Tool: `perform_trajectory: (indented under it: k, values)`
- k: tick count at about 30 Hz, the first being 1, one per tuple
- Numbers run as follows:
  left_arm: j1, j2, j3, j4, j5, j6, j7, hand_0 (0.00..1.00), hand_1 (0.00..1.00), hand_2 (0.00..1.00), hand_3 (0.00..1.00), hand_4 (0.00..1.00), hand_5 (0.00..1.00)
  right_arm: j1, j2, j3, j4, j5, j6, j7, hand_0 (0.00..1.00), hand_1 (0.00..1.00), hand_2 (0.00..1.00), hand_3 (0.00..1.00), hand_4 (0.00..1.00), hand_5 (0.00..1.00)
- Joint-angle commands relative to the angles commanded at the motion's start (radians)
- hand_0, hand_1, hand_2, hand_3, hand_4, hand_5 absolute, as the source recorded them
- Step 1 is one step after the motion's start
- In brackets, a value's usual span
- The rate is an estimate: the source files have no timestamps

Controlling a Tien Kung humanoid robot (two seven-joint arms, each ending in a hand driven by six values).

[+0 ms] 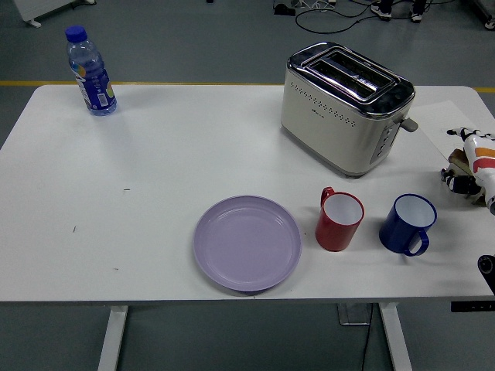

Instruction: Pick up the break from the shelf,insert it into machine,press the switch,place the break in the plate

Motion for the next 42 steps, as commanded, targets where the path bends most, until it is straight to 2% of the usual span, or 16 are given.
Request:
perform_trajectory:
  k: [3, 4, 9, 10, 15, 16, 21, 22, 23, 27, 28, 33, 34, 39, 40, 42]
  values:
    - [-0.002, 0.0, 0.002, 0.0, -0.002, 0.0, 0.0, 0.653, 0.693, 0.763, 0.85, 0.655, 0.989, 0.013, -0.001, -0.007, -0.013, 0.0, -0.009, -0.02, 0.923, 0.816, 0.854, 0.843, 0.79, 0.068]
    - [-0.002, 0.0, 0.002, 0.0, -0.002, 0.0, 0.0, 0.652, 0.693, 0.762, 0.847, 0.651, 0.995, 0.017, -0.002, -0.009, -0.017, 0.0, -0.011, -0.03, 0.823, 0.728, 0.72, 0.781, 0.788, 0.073]
    - [-0.004, 0.0, 0.001, 0.0, -0.002, 0.001, 0.0, 0.652, 0.693, 0.762, 0.847, 0.651, 0.995, 0.034, -0.006, -0.022, -0.025, 0.0, -0.008, -0.085, 0.823, 0.728, 0.72, 0.781, 0.788, 0.073]
    - [-0.004, 0.0, 0.001, 0.0, -0.001, 0.001, 0.0, 0.652, 0.691, 0.76, 0.847, 0.65, 0.998, 0.036, -0.007, -0.024, -0.026, 0.0, -0.006, -0.091, 0.7, 0.623, 0.596, 0.712, 0.783, 0.073]
    - [-0.006, 0.0, 0.001, 0.0, 0.0, 0.001, -0.002, 0.652, 0.691, 0.76, 0.847, 0.65, 0.998, 0.049, -0.009, -0.033, -0.036, 0.0, 0.03, -0.139, 0.7, 0.623, 0.596, 0.712, 0.783, 0.073]
    - [-0.006, 0.0, 0.001, 0.0, 0.0, 0.001, -0.002, 0.652, 0.69, 0.759, 0.845, 0.65, 0.998, 0.051, -0.01, -0.035, -0.038, 0.0, 0.033, -0.146, 0.604, 0.561, 0.555, 0.679, 0.777, 0.078]
    - [-0.009, 0.0, 0.001, 0.0, -0.002, 0.002, -0.004, 0.652, 0.69, 0.759, 0.845, 0.65, 0.998, 0.06, -0.013, -0.044, -0.043, 0.0, 0.037, -0.185, 0.604, 0.561, 0.555, 0.679, 0.777, 0.078]
    - [-0.01, 0.0, 0.001, 0.0, -0.002, 0.003, -0.005, 0.652, 0.69, 0.759, 0.845, 0.649, 0.998, 0.062, -0.015, -0.048, -0.043, 0.0, 0.038, -0.195, 0.512, 0.509, 0.511, 0.611, 0.763, 0.074]
    - [-0.01, 0.0, 0.001, 0.0, -0.002, 0.003, -0.005, 0.652, 0.69, 0.759, 0.845, 0.649, 0.998, 0.063, -0.016, -0.051, -0.043, 0.0, 0.038, -0.201, 0.512, 0.509, 0.511, 0.611, 0.763, 0.074]
    - [-0.011, 0.0, 0.002, 0.0, -0.002, 0.003, -0.005, 0.652, 0.69, 0.759, 0.845, 0.649, 0.998, 0.067, -0.017, -0.065, -0.048, 0.0, 0.017, -0.22, 0.512, 0.509, 0.511, 0.611, 0.763, 0.074]
    - [-0.011, 0.0, 0.001, 0.0, -0.002, 0.003, -0.005, 0.651, 0.69, 0.759, 0.843, 0.648, 0.998, 0.07, -0.017, -0.072, -0.052, 0.0, 0.012, -0.224, 0.405, 0.436, 0.461, 0.533, 0.727, 0.065]
    - [-0.012, 0.0, 0.002, 0.0, -0.003, 0.004, -0.006, 0.651, 0.69, 0.759, 0.843, 0.648, 0.998, 0.078, -0.015, -0.083, -0.07, 0.0, 0.002, -0.223, 0.405, 0.436, 0.461, 0.533, 0.727, 0.065]
    - [-0.012, 0.0, 0.002, 0.0, -0.003, 0.004, -0.006, 0.651, 0.688, 0.759, 0.842, 0.648, 0.998, 0.079, -0.015, -0.083, -0.072, 0.0, 0.0, -0.222, 0.361, 0.397, 0.439, 0.519, 0.691, 0.049]
    - [-0.014, 0.0, 0.0, 0.0, -0.001, 0.004, -0.006, 0.651, 0.688, 0.759, 0.842, 0.648, 0.998, 0.081, -0.012, -0.086, -0.086, 0.0, -0.024, -0.214, 0.361, 0.397, 0.439, 0.519, 0.691, 0.049]
    - [-0.015, 0.0, 0.0, 0.0, -0.002, 0.004, -0.007, 0.652, 0.689, 0.759, 0.842, 0.647, 0.998, 0.081, -0.012, -0.086, -0.088, 0.0, -0.028, -0.212, 0.324, 0.38, 0.44, 0.519, 0.535, 0.002]
    - [-0.015, 0.0, 0.0, 0.0, -0.001, 0.004, -0.007, 0.652, 0.689, 0.759, 0.842, 0.647, 0.998, 0.081, -0.012, -0.087, -0.094, 0.0, -0.053, -0.211, 0.324, 0.38, 0.44, 0.519, 0.535, 0.002]
